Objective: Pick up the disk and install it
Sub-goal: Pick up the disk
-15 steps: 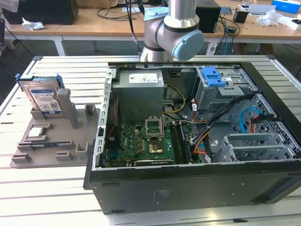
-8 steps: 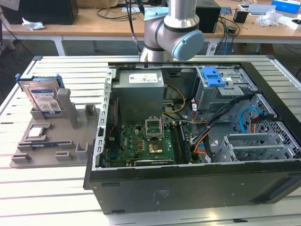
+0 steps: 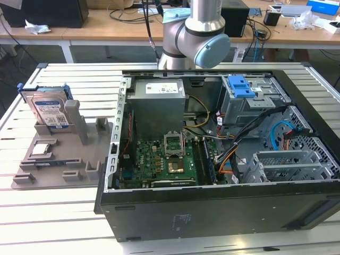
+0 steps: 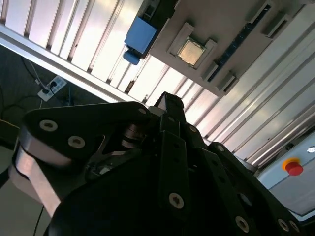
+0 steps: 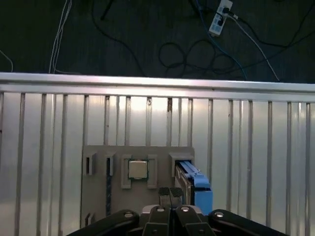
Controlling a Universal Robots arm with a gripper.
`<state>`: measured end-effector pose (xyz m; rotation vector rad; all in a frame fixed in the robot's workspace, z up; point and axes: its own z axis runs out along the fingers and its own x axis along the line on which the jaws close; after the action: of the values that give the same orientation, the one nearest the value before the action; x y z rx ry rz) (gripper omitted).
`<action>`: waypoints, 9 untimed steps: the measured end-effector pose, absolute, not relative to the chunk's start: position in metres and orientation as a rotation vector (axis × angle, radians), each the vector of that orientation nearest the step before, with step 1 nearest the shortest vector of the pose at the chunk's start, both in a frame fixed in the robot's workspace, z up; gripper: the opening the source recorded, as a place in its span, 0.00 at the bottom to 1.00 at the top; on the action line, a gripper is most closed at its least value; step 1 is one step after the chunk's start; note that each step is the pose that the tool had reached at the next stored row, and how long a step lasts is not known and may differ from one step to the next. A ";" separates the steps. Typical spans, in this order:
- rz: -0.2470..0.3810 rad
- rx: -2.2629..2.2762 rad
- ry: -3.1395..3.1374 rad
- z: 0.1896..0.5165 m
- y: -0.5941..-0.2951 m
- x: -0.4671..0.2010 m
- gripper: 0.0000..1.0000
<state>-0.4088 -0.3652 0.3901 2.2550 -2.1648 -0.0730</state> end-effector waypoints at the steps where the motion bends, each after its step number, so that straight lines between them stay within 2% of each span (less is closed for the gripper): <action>1: -0.073 2.276 -2.142 0.390 -0.365 -0.409 0.11; 9: -0.071 2.412 -1.983 0.390 -0.365 -0.409 0.11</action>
<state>-0.4088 -0.3652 0.3901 2.4123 -1.9825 -0.0710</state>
